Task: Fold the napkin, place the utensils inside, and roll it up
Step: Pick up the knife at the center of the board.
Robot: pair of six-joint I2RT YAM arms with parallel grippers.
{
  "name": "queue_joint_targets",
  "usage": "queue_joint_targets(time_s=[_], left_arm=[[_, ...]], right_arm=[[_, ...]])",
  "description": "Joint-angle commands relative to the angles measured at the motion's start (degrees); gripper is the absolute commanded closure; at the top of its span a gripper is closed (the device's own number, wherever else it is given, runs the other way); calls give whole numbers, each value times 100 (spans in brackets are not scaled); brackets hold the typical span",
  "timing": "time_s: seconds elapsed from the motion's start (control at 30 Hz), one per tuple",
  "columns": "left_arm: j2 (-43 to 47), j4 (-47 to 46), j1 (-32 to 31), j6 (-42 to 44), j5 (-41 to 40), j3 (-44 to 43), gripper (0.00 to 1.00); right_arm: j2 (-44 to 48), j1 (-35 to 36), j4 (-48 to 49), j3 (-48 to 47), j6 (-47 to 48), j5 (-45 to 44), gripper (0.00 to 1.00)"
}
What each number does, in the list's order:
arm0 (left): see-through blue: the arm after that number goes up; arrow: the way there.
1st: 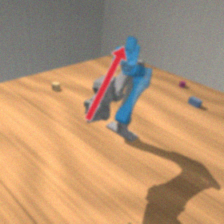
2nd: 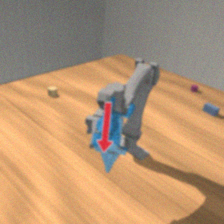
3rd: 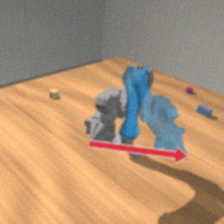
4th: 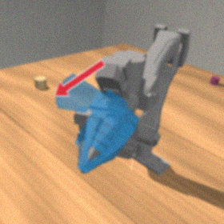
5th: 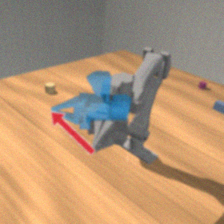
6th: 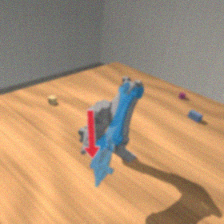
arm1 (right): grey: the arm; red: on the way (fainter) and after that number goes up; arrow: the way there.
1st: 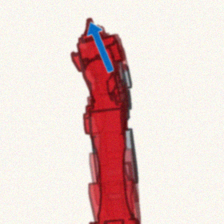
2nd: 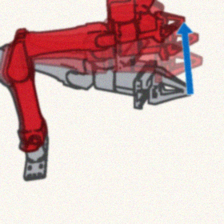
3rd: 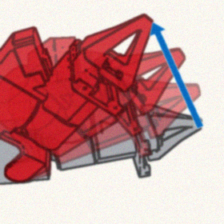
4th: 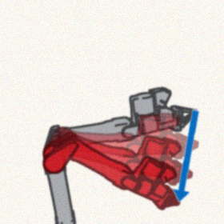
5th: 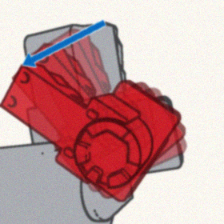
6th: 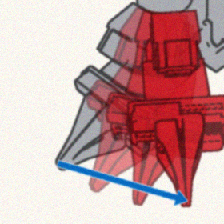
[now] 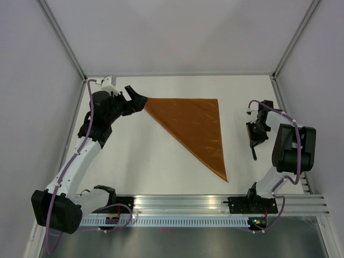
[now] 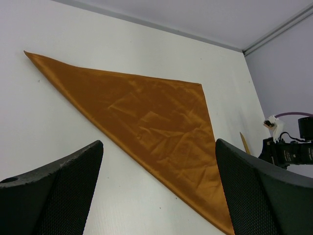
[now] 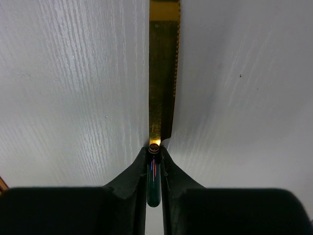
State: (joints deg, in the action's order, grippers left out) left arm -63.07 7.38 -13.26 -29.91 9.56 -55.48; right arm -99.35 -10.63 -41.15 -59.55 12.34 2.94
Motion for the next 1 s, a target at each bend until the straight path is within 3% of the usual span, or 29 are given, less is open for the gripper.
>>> queue_joint_targets(time_s=[0.0, 0.37, 0.97], left_arm=[[-4, 18, 25, 143, -42, -410, 0], [189, 150, 16, 152, -472, -551, 0], [207, 379, 16, 240, -859, -543, 0]], right_arm=[[-15, -35, 80, -57, 373, -259, 84], [21, -53, 282, -180, 761, 119, 99], [74, -53, 186, -153, 1131, -57, 100]])
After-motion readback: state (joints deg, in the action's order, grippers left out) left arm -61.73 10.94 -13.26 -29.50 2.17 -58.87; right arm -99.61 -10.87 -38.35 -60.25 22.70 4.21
